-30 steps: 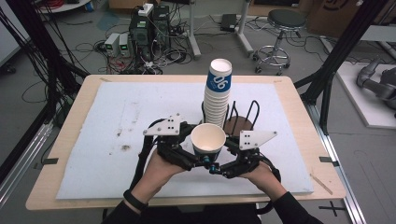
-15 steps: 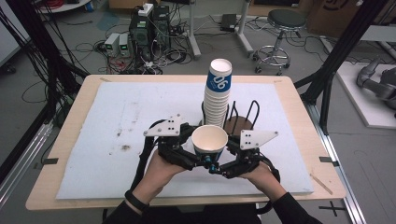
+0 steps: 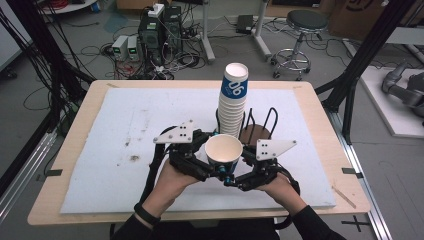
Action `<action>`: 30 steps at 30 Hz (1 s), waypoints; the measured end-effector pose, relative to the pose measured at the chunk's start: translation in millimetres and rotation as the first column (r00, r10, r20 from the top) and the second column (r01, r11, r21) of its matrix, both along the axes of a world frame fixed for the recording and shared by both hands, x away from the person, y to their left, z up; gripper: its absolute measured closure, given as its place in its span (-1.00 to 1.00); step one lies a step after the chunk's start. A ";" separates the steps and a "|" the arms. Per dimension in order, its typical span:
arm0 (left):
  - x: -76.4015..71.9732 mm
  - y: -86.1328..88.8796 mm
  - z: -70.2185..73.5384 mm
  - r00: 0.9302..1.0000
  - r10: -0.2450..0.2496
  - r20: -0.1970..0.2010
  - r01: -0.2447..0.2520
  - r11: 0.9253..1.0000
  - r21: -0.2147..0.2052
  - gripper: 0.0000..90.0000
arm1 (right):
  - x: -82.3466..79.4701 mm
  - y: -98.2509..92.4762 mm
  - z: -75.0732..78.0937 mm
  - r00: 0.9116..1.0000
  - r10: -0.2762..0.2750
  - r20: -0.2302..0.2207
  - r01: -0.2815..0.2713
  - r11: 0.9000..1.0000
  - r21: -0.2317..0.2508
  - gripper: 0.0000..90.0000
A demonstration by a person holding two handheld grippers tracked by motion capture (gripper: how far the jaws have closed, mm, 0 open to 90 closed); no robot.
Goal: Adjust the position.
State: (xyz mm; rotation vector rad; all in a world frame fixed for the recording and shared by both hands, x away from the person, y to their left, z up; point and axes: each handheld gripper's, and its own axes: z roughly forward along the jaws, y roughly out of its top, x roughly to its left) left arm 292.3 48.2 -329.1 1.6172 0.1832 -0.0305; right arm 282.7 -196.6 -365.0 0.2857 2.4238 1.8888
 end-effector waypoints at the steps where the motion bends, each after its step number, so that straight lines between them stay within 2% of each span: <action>1: -0.7 -0.1 0.0 1.000 0.005 0.003 -0.005 1.000 0.001 -0.56 | 0.1 -0.1 0.1 1.000 0.002 0.002 -0.002 1.000 0.000 -0.34; 9: -0.6 1.7 -0.7 1.000 0.005 0.020 -0.005 1.000 0.009 -0.50 | 1.2 0.5 -0.7 1.000 0.009 -0.002 -0.009 1.000 -0.002 -0.35; 11: -0.6 2.4 -0.8 0.999 0.017 0.039 -0.018 1.000 0.021 -0.50 | 1.9 0.1 -0.7 1.000 0.004 -0.001 -0.004 1.000 -0.002 -0.41; 13: -0.2 4.2 -1.4 0.998 0.029 0.047 -0.030 0.999 0.029 -0.50 | 2.5 -0.9 -0.5 1.000 -0.004 -0.004 0.005 1.000 0.005 -0.51; 16: 2.9 10.3 -3.6 0.998 0.042 0.054 -0.044 0.999 0.032 -0.50 | 5.5 -6.6 0.3 1.000 -0.012 -0.019 0.012 1.000 0.006 -0.56; 22: 7.2 21.5 -11.1 0.996 0.067 0.051 -0.069 0.997 0.033 -0.50 | 11.5 -26.0 3.6 0.997 -0.078 -0.008 0.078 0.997 0.023 -0.56; 26: 8.1 28.7 -14.7 0.995 0.086 0.056 -0.088 0.996 0.029 -0.50 | 15.4 -35.5 3.0 0.993 -0.114 0.010 0.114 0.993 0.002 -0.56; 30: 8.6 37.7 -20.9 0.991 0.114 0.068 -0.117 0.992 0.040 -0.50 | 19.9 -44.0 2.9 0.984 -0.175 0.022 0.175 0.985 0.003 -0.56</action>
